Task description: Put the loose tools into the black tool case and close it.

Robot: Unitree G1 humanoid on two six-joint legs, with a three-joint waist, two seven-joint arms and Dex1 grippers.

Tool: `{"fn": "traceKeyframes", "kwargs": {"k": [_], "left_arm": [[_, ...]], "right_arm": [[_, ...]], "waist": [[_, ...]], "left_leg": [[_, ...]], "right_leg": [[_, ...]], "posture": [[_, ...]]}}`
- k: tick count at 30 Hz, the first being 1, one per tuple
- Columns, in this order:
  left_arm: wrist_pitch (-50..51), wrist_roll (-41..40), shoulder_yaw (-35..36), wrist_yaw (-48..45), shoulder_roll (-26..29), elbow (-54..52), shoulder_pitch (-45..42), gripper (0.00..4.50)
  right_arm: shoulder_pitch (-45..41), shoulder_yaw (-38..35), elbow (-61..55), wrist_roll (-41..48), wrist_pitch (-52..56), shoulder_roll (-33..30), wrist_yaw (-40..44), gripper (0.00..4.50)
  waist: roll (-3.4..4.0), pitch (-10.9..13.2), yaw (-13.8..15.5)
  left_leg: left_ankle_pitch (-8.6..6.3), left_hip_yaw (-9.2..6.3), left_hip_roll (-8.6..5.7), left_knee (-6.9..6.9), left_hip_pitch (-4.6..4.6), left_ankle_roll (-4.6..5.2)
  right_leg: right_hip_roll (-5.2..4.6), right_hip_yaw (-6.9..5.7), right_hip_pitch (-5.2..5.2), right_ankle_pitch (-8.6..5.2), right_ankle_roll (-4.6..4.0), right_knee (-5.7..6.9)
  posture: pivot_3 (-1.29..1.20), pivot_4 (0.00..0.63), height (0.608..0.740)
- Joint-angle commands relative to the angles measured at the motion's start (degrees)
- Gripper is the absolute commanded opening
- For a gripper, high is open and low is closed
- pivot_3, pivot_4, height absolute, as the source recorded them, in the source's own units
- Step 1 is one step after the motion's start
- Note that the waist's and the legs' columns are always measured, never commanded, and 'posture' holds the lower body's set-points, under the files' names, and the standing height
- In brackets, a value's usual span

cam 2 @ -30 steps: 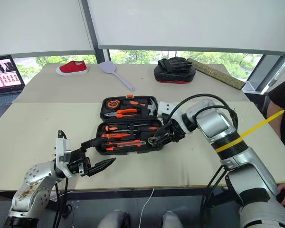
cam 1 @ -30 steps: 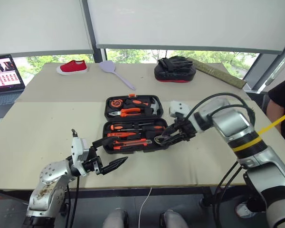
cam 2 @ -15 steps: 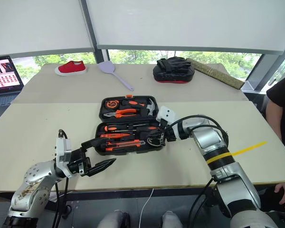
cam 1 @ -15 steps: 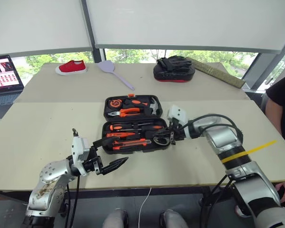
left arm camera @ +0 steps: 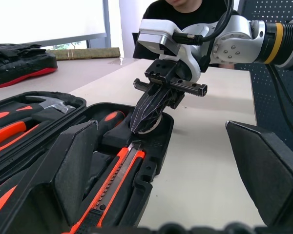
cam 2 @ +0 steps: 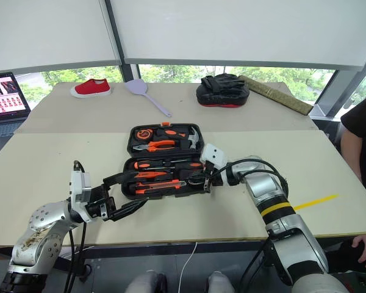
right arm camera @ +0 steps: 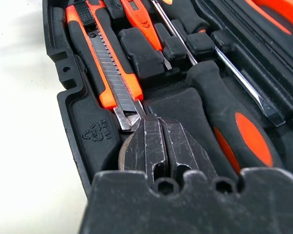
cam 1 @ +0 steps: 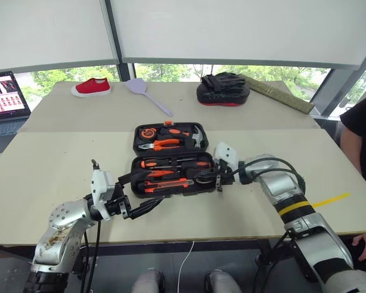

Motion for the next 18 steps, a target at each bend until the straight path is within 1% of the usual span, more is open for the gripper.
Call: {"fn": "traceKeyframes", "kwargs": {"k": [1, 4, 9, 14, 18], "left_arm": [[-0.74, -0.96, 1.85, -0.44, 0.64, -1.12, 1.12, 4.50], [-0.84, -0.97, 2.18, -0.46, 0.69, -1.70, 1.95, 4.50], [-0.87, -0.85, 2.40, -0.38, 0.67, -2.21, 2.67, 4.50], [-0.60, -0.60, 1.91, -0.16, 0.54, -2.22, 2.19, 4.50], [-0.33, -0.64, 1.88, -0.18, 0.73, -2.04, 1.62, 4.50]], "right_arm": [[0.84, -3.62, -1.90, 2.61, -3.08, -0.89, 2.06, 0.03], [1.58, -4.74, -2.51, 3.05, -3.88, -2.03, 3.06, 0.03], [2.86, -6.63, -3.80, 3.48, -3.18, -2.87, 1.99, 0.03], [4.51, -5.48, -2.34, 1.28, -2.21, -2.68, 0.56, 0.03], [4.95, -5.26, 0.21, -0.03, -4.12, -2.38, -0.13, 0.03]], "waist": [[0.00, 0.00, 0.00], [0.00, 0.00, -0.06], [0.00, 0.00, -0.18], [0.00, 0.00, -0.33], [0.00, 0.00, -0.33]], "left_leg": [[0.00, 0.00, 0.00, 0.00, 0.00, 0.00], [0.00, 0.00, 0.01, 0.00, 0.00, 0.00], [0.00, -0.03, 0.03, 0.00, 0.00, -0.01], [0.00, -0.04, 0.03, 0.00, 0.00, -0.01], [0.00, -0.04, 0.02, 0.00, 0.00, -0.01]], "right_leg": [[0.00, 0.00, 0.00, 0.00, 0.00, 0.00], [0.00, 0.01, -0.01, 0.00, 0.00, 0.00], [0.00, 0.00, -0.02, 0.00, -0.01, 0.00], [0.00, 0.01, -0.02, 0.00, -0.01, 0.00], [0.00, 0.01, -0.02, 0.00, -0.01, 0.00]], "posture": [[0.00, 0.150, 0.740], [0.00, 0.150, 0.740], [0.00, 0.150, 0.740], [0.00, 0.150, 0.740], [0.00, 0.150, 0.740]]}}
